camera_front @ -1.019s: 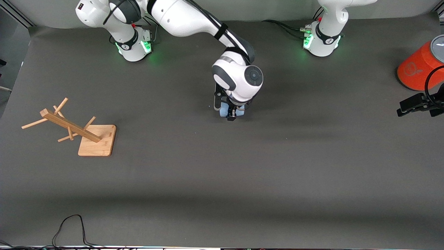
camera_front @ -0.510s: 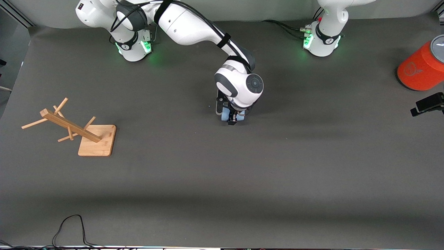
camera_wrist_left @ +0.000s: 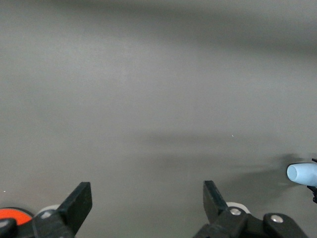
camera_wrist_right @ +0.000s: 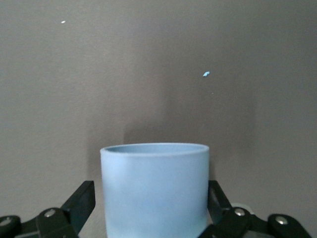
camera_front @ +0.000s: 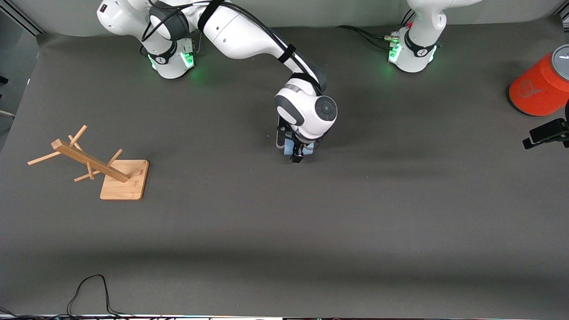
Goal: Rotate and upright cup with both arms
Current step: 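Lower the cup onto the table and open the right gripper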
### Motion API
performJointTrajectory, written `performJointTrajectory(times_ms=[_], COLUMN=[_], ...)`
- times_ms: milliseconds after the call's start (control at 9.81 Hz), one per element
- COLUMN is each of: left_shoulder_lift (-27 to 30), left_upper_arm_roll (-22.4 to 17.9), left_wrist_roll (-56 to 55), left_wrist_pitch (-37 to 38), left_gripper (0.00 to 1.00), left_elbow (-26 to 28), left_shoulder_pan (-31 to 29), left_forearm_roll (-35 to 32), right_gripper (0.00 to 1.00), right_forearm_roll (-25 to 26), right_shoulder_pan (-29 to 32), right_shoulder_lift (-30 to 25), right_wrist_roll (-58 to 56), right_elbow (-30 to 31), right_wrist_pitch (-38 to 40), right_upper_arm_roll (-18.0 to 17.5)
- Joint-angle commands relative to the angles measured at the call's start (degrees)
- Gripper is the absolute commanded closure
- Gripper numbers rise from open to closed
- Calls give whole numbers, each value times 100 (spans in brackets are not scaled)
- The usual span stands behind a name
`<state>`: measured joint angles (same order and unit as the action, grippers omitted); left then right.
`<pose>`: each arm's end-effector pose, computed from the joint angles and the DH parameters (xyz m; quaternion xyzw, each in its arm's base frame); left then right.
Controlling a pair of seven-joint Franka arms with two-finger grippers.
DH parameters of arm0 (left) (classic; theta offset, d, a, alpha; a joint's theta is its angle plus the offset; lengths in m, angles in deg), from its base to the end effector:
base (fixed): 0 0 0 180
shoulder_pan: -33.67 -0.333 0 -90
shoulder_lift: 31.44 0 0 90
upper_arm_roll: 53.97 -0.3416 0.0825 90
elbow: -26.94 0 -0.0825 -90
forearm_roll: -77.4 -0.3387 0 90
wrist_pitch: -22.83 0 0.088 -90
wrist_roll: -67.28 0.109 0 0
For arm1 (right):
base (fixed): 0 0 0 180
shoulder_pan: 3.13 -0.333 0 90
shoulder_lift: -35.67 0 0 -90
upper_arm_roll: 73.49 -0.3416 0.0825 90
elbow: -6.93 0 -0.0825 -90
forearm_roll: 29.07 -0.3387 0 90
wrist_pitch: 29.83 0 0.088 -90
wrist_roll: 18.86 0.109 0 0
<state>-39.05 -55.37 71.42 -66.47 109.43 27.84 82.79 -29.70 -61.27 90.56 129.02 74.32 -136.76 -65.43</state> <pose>0.5494 0.0582 0.6328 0.9986 0.0266 -0.0024 0.0459 0.4340 0.5669 0.2264 0.6655 -0.7330 0.0753 0.1190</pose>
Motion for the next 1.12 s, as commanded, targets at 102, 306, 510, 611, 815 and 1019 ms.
performJointTrajectory(times_ms=[102, 306, 510, 611, 815, 1019], left_shoulder_lift=[14, 14, -196, -214, -197, -188], left_upper_arm_roll=[-1, 8, 51, 113, 113, 122], left_wrist_roll=[-62, -70, -559, -789, -1333, -2097], left_wrist_pitch=[106, 114, 158, 158, 185, 237], left_gripper=[0, 0, 0, 0, 0, 0], left_elbow=[-67, -49, 4, -5, -5, -5], left_shoulder_pan=[73, 82, 152, 326, 774, 1379], left_forearm_roll=[50, 23, 41, -20, -38, -204], right_gripper=[0, 0, 0, 0, 0, 0], right_forearm_roll=[-59, -86, -173, -165, -86, -77], right_shoulder_pan=[31, 153, 529, 784, 1434, 2215], right_shoulder_lift=[-749, -1364, -2084, -2427, -2990, -3430], right_wrist_roll=[-302, -731, -1923, -2695, -4233, -5833], right_elbow=[-77, -59, -7, 2, 29, 90], right_wrist_pitch=[994, 1715, 2603, 3042, 3624, 3933], right_upper_arm_roll=[20, 20, 47, 73, 91, 91])
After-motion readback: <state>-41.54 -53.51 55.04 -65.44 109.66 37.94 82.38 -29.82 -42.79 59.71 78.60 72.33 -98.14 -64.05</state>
